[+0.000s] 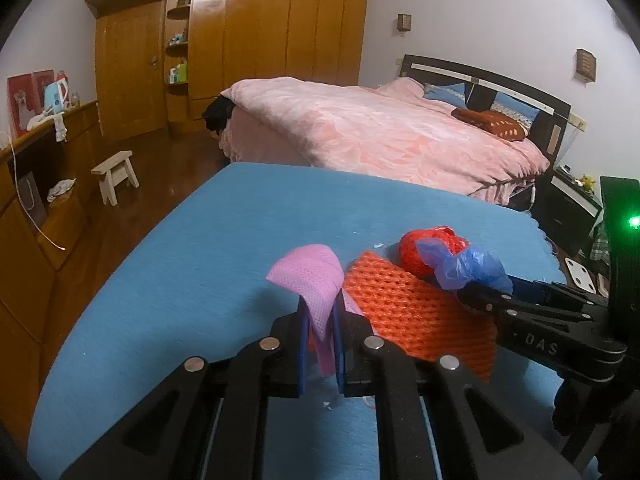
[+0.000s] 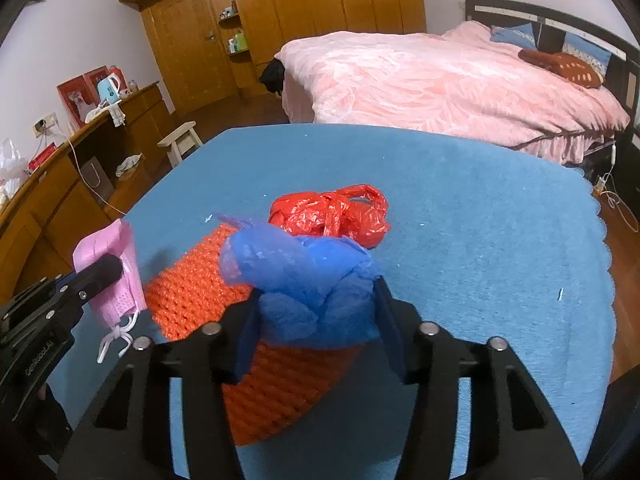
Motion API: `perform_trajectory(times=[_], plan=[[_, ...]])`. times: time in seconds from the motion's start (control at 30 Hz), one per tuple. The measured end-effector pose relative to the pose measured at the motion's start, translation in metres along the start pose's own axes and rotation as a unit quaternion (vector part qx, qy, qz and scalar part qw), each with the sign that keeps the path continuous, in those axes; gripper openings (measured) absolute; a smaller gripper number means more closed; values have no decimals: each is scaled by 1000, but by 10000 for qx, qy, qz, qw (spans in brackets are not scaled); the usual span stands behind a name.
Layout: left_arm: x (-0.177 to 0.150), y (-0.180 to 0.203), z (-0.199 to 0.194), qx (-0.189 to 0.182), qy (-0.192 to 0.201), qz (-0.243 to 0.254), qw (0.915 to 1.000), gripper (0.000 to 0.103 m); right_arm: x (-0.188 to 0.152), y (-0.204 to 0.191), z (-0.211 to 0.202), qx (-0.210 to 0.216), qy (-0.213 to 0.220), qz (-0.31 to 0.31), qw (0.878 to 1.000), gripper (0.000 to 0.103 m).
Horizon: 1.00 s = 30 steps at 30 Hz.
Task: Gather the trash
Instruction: 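Grasp the blue plastic bag with the right tool and lift it, then carry the mask and blue bag over the black bin and open both tools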
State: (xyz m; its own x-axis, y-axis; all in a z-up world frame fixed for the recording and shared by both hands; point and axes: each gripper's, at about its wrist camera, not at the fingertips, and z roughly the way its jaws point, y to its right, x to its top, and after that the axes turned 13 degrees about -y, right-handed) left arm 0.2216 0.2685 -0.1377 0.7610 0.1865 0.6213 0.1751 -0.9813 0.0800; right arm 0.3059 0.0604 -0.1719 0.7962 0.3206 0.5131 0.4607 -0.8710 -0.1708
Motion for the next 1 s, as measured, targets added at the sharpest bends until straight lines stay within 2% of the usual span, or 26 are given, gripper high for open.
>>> perform_trajectory(times=[0.17, 0.67, 1.0], plan=[[0, 5, -6, -29, 46, 48, 10000, 10, -3, 5, -13, 64, 113, 76, 9999, 40], [2, 35, -30, -231, 223, 280, 9991, 10, -29, 24, -69, 7, 477, 288, 9984, 40], [-2, 74, -52, -500, 332, 540, 9967, 10, -50, 48, -114, -122, 755, 556, 9955, 40]])
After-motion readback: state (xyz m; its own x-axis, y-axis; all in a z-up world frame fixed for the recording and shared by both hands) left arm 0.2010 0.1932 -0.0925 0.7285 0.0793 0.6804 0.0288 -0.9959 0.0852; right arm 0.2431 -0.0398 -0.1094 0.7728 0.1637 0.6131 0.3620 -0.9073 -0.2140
